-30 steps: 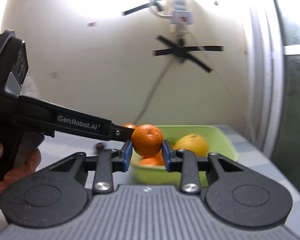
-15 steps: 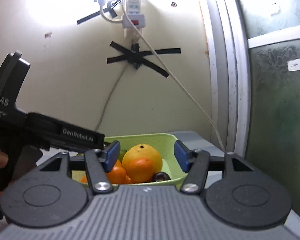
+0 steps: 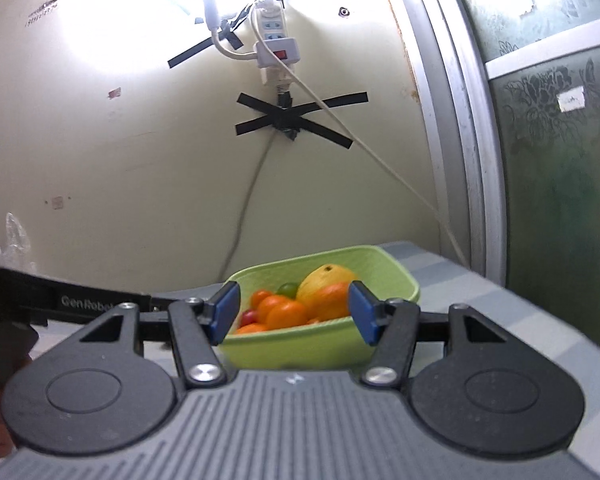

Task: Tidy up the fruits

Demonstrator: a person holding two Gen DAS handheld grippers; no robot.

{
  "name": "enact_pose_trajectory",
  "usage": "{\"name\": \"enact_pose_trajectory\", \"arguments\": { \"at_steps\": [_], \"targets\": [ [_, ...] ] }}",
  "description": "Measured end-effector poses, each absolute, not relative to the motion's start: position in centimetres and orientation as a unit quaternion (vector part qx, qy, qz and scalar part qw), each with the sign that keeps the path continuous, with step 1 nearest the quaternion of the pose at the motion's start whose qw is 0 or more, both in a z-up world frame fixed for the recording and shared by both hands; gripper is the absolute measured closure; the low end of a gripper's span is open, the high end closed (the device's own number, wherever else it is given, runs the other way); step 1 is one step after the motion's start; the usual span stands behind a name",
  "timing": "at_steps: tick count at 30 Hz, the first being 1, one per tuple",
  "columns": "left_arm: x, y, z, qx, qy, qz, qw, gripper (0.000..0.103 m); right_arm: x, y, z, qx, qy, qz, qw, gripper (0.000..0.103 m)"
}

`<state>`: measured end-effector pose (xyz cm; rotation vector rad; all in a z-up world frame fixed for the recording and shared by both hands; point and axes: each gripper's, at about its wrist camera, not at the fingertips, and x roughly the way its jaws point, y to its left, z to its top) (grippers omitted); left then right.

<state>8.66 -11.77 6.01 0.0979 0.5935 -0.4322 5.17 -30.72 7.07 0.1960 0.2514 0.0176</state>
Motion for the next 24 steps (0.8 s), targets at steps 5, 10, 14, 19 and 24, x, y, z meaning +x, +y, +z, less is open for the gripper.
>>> {"name": "enact_pose_trajectory", "arguments": {
  "at_steps": [5,10,14,19,24],
  "targets": [
    [7.8,-9.6,5.5,0.037,0.3,-0.195,0.933,0.04,4.5,-28.9,6.9,0.107,0.146,0.028,0.983,0.041],
    [7.3,-6.9,4.9,0.028,0.297,-0.169,0.939,0.04,4.5,-26.5,7.1,0.083,0.16,0.056,0.982,0.041],
    [7.6,-4.7,4.2,0.02,0.301,-0.148,0.942,0.04,4.5,-24.5,7.2,0.059,0.166,0.074,0.982,0.042],
    [8.2,-2.3,3.1,0.022,0.298,-0.115,0.947,0.04,5.0,-22.6,7.1,0.04,0.178,0.089,0.979,0.043],
    [8.2,-0.9,2.1,0.015,0.294,-0.102,0.95,0.04,5.2,-21.6,6.4,0.042,0.192,0.096,0.976,0.042]
  ]
}}
